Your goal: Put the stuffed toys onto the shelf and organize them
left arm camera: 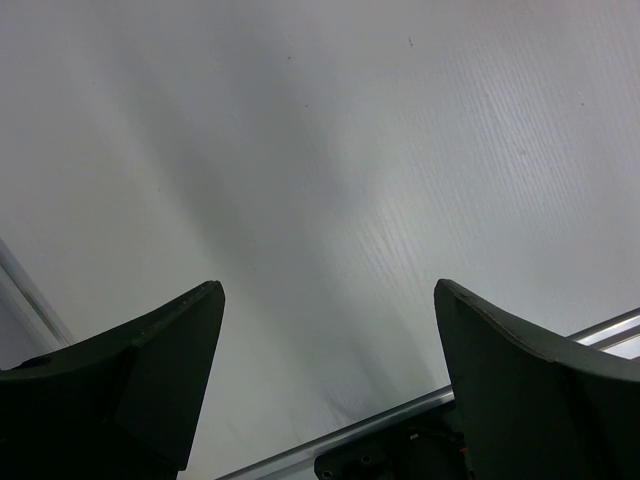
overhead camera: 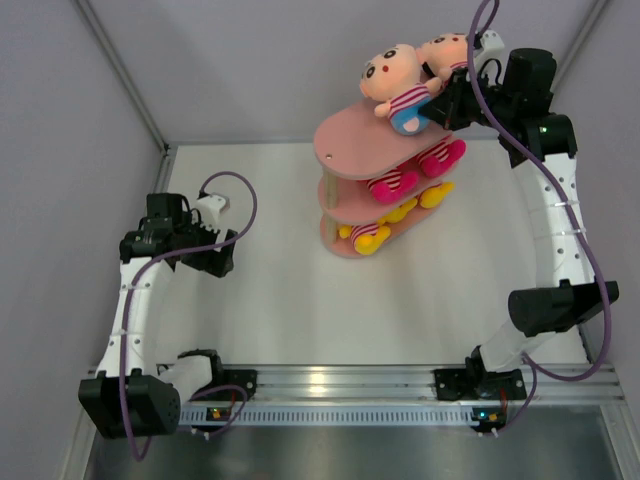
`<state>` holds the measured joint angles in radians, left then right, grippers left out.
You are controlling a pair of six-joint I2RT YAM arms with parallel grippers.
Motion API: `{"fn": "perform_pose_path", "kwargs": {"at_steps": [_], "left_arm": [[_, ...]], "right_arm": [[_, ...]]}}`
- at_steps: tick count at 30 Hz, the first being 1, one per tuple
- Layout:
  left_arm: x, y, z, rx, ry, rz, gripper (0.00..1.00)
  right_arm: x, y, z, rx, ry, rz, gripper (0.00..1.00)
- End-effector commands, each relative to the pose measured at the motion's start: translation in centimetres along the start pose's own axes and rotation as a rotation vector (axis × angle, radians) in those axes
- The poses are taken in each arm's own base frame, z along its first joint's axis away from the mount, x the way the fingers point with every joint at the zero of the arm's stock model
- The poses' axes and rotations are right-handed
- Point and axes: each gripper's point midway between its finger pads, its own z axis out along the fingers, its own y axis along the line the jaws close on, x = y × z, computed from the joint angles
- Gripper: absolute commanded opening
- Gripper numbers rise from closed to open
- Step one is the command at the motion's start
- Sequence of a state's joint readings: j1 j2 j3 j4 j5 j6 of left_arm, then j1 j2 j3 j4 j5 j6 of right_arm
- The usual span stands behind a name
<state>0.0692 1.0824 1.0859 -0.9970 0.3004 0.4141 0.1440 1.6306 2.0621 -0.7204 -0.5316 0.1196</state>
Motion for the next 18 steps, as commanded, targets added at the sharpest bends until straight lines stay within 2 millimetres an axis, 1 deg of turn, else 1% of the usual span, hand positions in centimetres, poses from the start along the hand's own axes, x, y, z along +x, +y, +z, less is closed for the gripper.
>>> {"fn": "perform_pose_path", "kwargs": {"at_steps": [1, 4, 6, 8, 9, 11, 12, 13, 16, 17, 18], "left_arm": [[-0.7, 0.0, -0.4, -0.005, -0.022, 0.009, 0.92], [-0.7, 0.1, -0.4, -0.007, -0.019, 0.011, 0.92], [-0.7, 0.1, -0.4, -0.010, -0.019, 0.009, 0.92], [-0.6, 0.1, -0.4, -0.011, -0.019, 0.010, 0.92], [-0.7, 0.1, -0.4, -0.010, -0.019, 0.009, 0.92], [-0.6, 0.1, -0.4, -0.012, -0.020, 0.010, 0.92], [-0.6, 0.1, -0.4, -0.011, -0.017, 0.009, 0.92], [-0.6, 0.1, -0.4, -0.012, -0.017, 0.006, 0.92], [-0.6, 0.1, -0.3, -0.009, -0.017, 0.009, 0.92], [-0.6, 0.1, -0.3, -0.007, -0.016, 0.010, 0.92], [-0.7, 0.1, -0.3, -0.006, -0.016, 0.010, 0.92]], "right_arm": [[-1.3, 2.0, -1.1, -0.046, -0.037, -0.001, 0.00], [-1.1, 1.8, -1.5, -0.048, -0.028, 0.027, 0.00], [-1.6, 1.5, -2.0, -0.040, -0.045, 0.038, 0.00], [-2.0, 1.7, -2.5, -0.053, -0.054, 0.057, 0.00], [-2.1, 1.4, -2.8, -0.051, -0.054, 0.068, 0.00], [-1.9, 1.6, -3.1, -0.070, -0.039, 0.071, 0.00], [-1.2, 1.5, -3.1, -0.067, -0.011, 0.081, 0.00], [-1.0, 1.4, -3.1, -0.070, 0.000, 0.074, 0.00], [-0.1, 1.4, -2.9, -0.085, 0.032, 0.075, 0.06], [0.1, 1.4, -2.8, -0.092, 0.037, 0.078, 0.11], [0.2, 1.8, -2.8, -0.117, 0.041, 0.079, 0.14]]}}
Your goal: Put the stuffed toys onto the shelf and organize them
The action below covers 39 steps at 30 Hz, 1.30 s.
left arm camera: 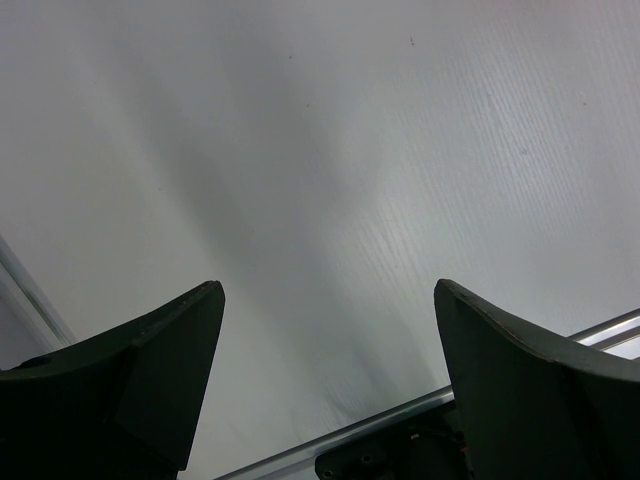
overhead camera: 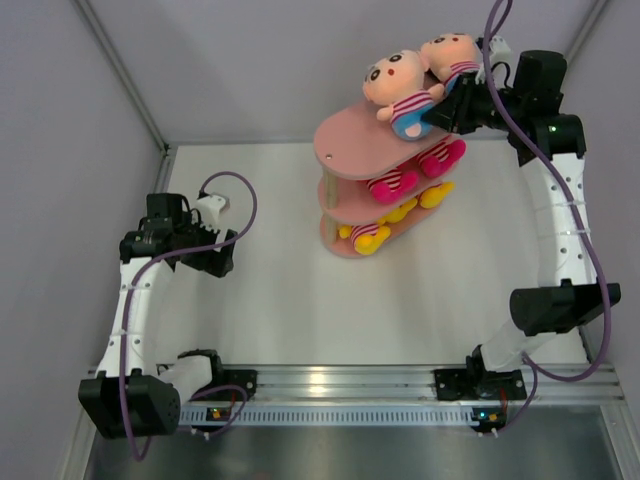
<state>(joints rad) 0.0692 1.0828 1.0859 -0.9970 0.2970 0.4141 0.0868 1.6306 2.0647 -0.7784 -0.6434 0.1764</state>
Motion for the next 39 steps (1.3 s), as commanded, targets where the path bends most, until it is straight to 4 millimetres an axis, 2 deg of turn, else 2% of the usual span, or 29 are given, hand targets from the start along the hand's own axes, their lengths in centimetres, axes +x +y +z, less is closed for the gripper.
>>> {"fn": "perform_pose_path", "kwargs": {"at_steps": [1, 3, 4, 7, 14, 18, 20, 21, 22, 26, 27, 28, 29, 30, 31, 32, 33, 34, 35, 36, 37, 38, 39], "left_arm": [[-0.7, 0.0, -0.3, 0.000, -0.018, 0.007, 0.92], [-0.7, 0.0, -0.3, -0.001, -0.019, 0.004, 0.92], [-0.8, 0.0, -0.3, 0.001, -0.021, 0.006, 0.92], [-0.5, 0.0, -0.1, 0.003, -0.013, 0.006, 0.92], [-0.6, -0.4, 0.7, 0.048, -0.003, 0.004, 0.92], [-1.3, 0.0, 1.6, 0.057, 0.009, 0.016, 0.91], [-1.6, 0.3, 2.7, 0.047, 0.037, 0.048, 0.91], [-1.9, 1.2, 2.9, -0.006, 0.051, 0.057, 0.91], [-2.3, 0.7, 4.0, 0.000, 0.065, 0.092, 0.91], [-6.1, 1.2, 6.3, -0.049, 0.036, 0.144, 0.90], [-8.8, 1.5, 6.5, -0.071, -0.033, 0.149, 0.90], [-9.5, 1.2, 8.0, -0.059, -0.028, 0.159, 0.90], [-10.8, 1.3, 8.6, -0.060, -0.053, 0.163, 0.90], [-13.7, 1.3, 8.7, -0.065, -0.122, 0.164, 0.90], [-14.2, 1.1, 10.8, -0.039, -0.099, 0.158, 0.90], [-15.6, 0.7, 11.6, 0.000, -0.122, 0.147, 0.90], [-19.0, 0.8, 11.2, 0.005, -0.188, 0.117, 0.90], [-19.3, 0.8, 14.1, 0.038, -0.156, 0.085, 0.90], [-20.4, 0.2, 15.1, 0.089, -0.168, 0.062, 0.90], [-23.7, 0.2, 14.8, 0.098, -0.232, 0.024, 0.89], [-23.6, 0.3, 18.2, 0.122, -0.196, -0.009, 0.89], [-24.5, 0.0, 19.4, 0.143, -0.206, -0.038, 0.89], [-27.3, -0.1, 19.3, 0.143, -0.267, -0.025, 0.89]], "right_arm": [[-0.5, 2.1, -1.5, -0.069, -0.001, -0.026, 0.25], [-0.7, 2.2, -1.7, -0.066, -0.012, -0.035, 0.33], [-1.0, 2.3, -1.8, -0.062, -0.022, -0.041, 0.41], [-1.3, 2.4, -2.5, -0.039, -0.044, -0.057, 0.51], [-0.6, 2.0, -4.0, 0.036, -0.064, -0.076, 0.64], [-0.9, 3.2, -5.3, 0.019, -0.088, -0.100, 0.70], [-1.0, 4.0, -6.2, 0.012, -0.101, -0.111, 0.73], [-0.8, 4.3, -6.8, 0.018, -0.110, -0.120, 0.74], [-0.8, 4.4, -7.2, 0.023, -0.121, -0.130, 0.75], [-0.3, 4.8, -8.6, 0.052, -0.156, -0.155, 0.77], [0.2, 5.0, -9.0, 0.055, -0.160, -0.157, 0.77], [0.4, 5.2, -9.2, 0.052, -0.165, -0.161, 0.77], [0.3, 5.3, -9.4, 0.052, -0.181, -0.175, 0.77], [1.0, 5.3, -9.9, 0.060, -0.188, -0.178, 0.77], [1.1, 5.4, -10.1, 0.063, -0.199, -0.187, 0.77], [0.7, 5.6, -10.5, 0.065, -0.229, -0.210, 0.77], [1.2, 5.7, -11.0, 0.076, -0.244, -0.222, 0.77], [1.2, 5.9, -11.4, 0.075, -0.260, -0.230, 0.77], [1.2, 6.1, -11.6, 0.074, -0.272, -0.242, 0.77], [1.4, 6.5, -12.0, 0.062, -0.292, -0.260, 0.77], [1.6, 6.7, -12.1, 0.058, -0.301, -0.271, 0.77], [1.8, 6.8, -12.2, 0.053, -0.306, -0.279, 0.77], [2.0, 7.0, -12.5, 0.048, -0.323, -0.302, 0.77]]}}
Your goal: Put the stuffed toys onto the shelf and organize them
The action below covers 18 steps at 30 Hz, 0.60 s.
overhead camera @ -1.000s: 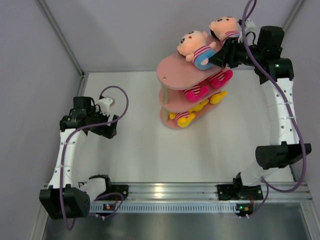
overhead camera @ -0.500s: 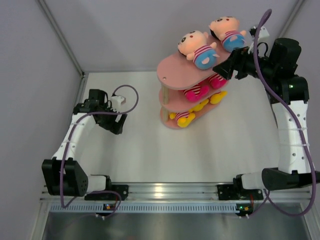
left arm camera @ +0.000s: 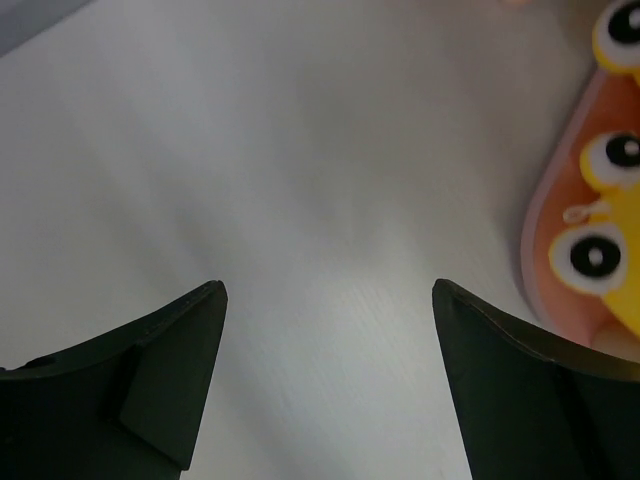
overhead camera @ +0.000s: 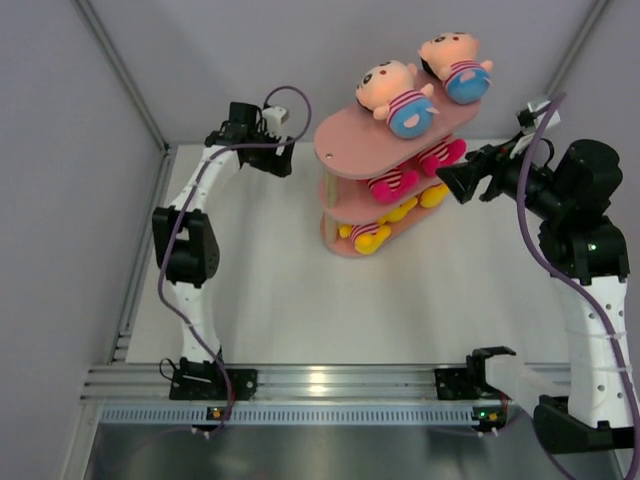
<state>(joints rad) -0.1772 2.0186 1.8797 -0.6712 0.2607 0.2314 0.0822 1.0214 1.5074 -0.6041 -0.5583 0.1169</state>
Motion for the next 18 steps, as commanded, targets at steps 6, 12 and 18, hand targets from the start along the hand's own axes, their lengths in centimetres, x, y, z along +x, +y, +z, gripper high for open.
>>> {"fn": "perform_pose_path", "kwargs": {"at_steps": [6, 12, 18], "left_arm": [[-8.6, -2.3, 9.7, 0.168, -0.271, -0.006, 0.93], [-12.9, -3.9, 10.9, 0.285, -0.517, 0.041, 0.98], [-12.5, -4.0, 15.9, 0.296, -0.552, -0.034, 0.99]], "right_arm": [[-1.8, 0.2, -1.4, 0.020, -0.144, -0.146, 0.78], [-0.6, -0.6, -0.1, 0.021, -0.104, -0.100, 0.78], [-0.4, -1.9, 0.3, 0.076, -0.112, -0.090, 0.78]]}}
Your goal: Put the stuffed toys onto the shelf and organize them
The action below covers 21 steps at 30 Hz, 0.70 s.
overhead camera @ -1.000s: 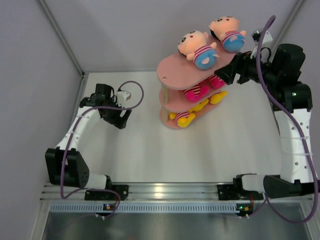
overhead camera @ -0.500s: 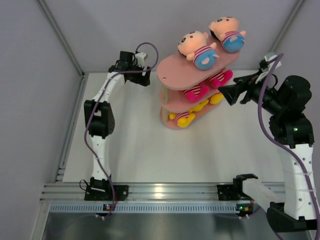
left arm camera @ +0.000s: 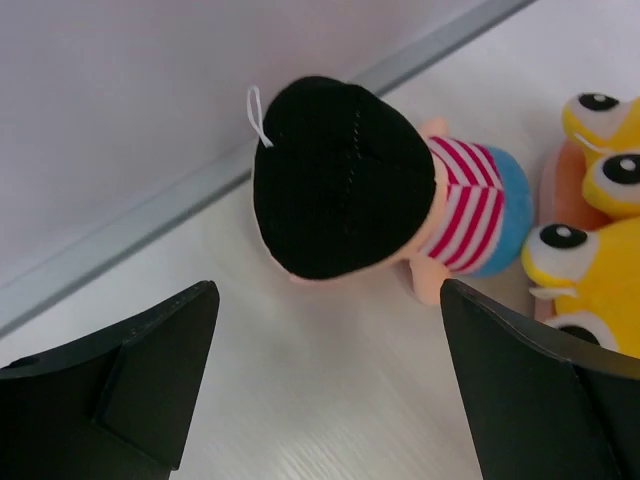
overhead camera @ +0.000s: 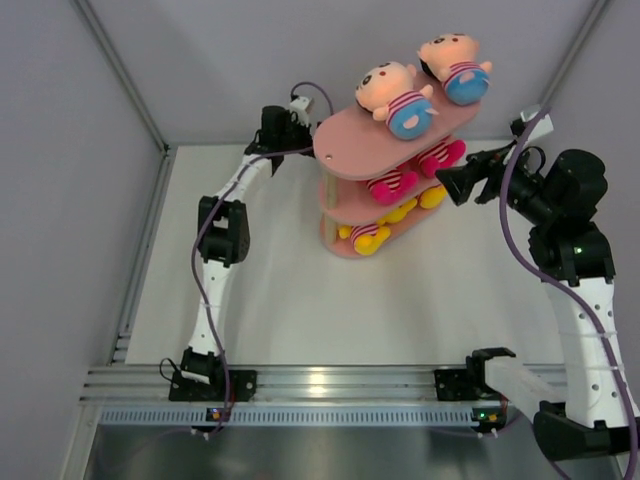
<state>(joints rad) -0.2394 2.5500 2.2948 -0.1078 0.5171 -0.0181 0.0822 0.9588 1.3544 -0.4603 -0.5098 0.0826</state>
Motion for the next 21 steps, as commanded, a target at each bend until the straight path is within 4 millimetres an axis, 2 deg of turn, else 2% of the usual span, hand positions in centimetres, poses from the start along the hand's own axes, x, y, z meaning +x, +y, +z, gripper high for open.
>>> {"fn": "perform_pose_path", "kwargs": {"at_steps": [1, 2, 3, 5, 6, 9, 11, 12, 14, 17, 18, 21], "left_arm": [[-1.4, -0.2, 2.3, 0.027, -0.115, 0.025, 0.99], [-1.2, 0.2, 2.7, -0.004, -0.115, 0.063, 0.99], [-0.1, -0.2, 3.5, -0.005, -0.100, 0.075, 0.99], [0.1, -1.3, 4.2, 0.031, -0.107, 0.085, 0.98], [0.8, -1.2, 4.7, 0.034, -0.103, 0.084, 0.99], [0.7, -0.3, 5.4, -0.010, -0.142, 0.071, 0.99], [-0.4, -0.2, 5.6, -0.016, -0.192, 0.082, 0.98], [0.0, 0.0, 5.9, -0.017, -0.195, 0.081, 0.97], [-0.9, -0.3, 6.3, -0.024, -0.231, 0.115, 0.95], [-1.1, -0.3, 6.9, -0.061, -0.260, 0.184, 0.93], [-1.0, -0.2, 7.1, -0.076, -0.265, 0.191, 0.92], [-1.0, -0.1, 7.6, -0.101, -0.291, 0.193, 0.78]], "right_arm": [[-1.7, -0.6, 0.0, 0.033, -0.063, -0.030, 0.78], [-1.8, -0.7, 0.0, 0.039, -0.063, -0.033, 0.77], [-1.6, -0.8, 0.0, 0.046, -0.057, -0.032, 0.77], [-1.5, -1.2, 0.0, 0.061, -0.051, -0.042, 0.77], [-1.3, -1.3, 0.0, 0.066, -0.042, -0.043, 0.78], [-1.0, -1.7, 0.0, 0.084, -0.025, -0.054, 0.78], [-0.7, -1.9, 0.1, 0.087, -0.015, -0.064, 0.78], [-0.5, -1.9, 0.1, 0.089, -0.008, -0.067, 0.78], [-0.1, -2.3, 0.1, 0.106, 0.013, -0.066, 0.78], [0.3, -2.6, -0.1, 0.116, 0.034, -0.096, 0.78], [0.5, -2.6, -0.1, 0.117, 0.038, -0.099, 0.78], [0.5, -2.9, -0.4, 0.136, 0.038, -0.114, 0.78]]}}
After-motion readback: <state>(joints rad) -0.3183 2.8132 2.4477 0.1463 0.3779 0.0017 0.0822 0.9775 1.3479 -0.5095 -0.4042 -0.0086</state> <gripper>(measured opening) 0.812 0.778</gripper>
